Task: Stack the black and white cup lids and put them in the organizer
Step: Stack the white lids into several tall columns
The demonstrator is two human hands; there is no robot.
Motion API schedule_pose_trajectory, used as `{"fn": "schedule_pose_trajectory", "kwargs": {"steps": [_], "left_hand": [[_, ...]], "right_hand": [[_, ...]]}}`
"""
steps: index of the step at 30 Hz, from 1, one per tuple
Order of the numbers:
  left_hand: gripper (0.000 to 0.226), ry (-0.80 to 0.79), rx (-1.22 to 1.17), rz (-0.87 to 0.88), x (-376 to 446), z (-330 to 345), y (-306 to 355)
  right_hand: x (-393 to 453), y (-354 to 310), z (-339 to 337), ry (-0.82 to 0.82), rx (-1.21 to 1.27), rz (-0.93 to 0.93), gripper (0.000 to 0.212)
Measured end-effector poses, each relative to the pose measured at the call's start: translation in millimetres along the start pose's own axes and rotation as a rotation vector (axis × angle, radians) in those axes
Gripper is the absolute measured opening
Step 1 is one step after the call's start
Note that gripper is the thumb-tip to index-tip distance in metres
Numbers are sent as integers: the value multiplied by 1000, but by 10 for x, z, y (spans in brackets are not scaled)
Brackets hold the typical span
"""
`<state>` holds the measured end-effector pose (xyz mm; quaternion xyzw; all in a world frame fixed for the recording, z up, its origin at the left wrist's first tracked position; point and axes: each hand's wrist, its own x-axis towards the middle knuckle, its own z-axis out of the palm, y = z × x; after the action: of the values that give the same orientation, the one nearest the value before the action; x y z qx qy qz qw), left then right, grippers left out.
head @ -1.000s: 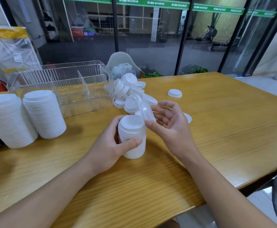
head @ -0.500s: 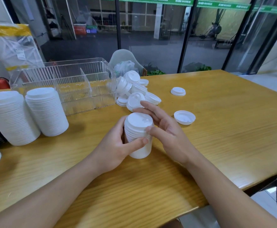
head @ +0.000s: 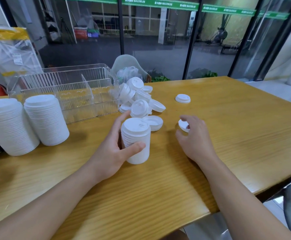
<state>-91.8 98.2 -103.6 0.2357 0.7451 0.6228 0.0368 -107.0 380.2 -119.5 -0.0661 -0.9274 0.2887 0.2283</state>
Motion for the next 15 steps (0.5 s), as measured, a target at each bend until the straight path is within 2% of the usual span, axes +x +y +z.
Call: {"fn": "schedule_pose_trajectory", "kwargs": {"steps": [4, 6, 9, 12, 15], "left_hand": [[83, 18, 16, 12, -1, -34, -26], [78, 22, 12, 19, -3, -52, -15], [74, 26, 7, 15, -4, -80, -15], [74, 24, 26, 11, -12, -79, -24], [72, 41, 31, 19, -20, -75, 5]], "right_hand": [[40, 70, 38, 24, -269, 67, 46], [35, 81, 27, 15, -300, 97, 40], [30, 126, 45, 54, -273, 103, 26], [15, 123, 44, 91, -200, 77, 22], [-19, 20, 3, 96, 49, 31, 14]]}}
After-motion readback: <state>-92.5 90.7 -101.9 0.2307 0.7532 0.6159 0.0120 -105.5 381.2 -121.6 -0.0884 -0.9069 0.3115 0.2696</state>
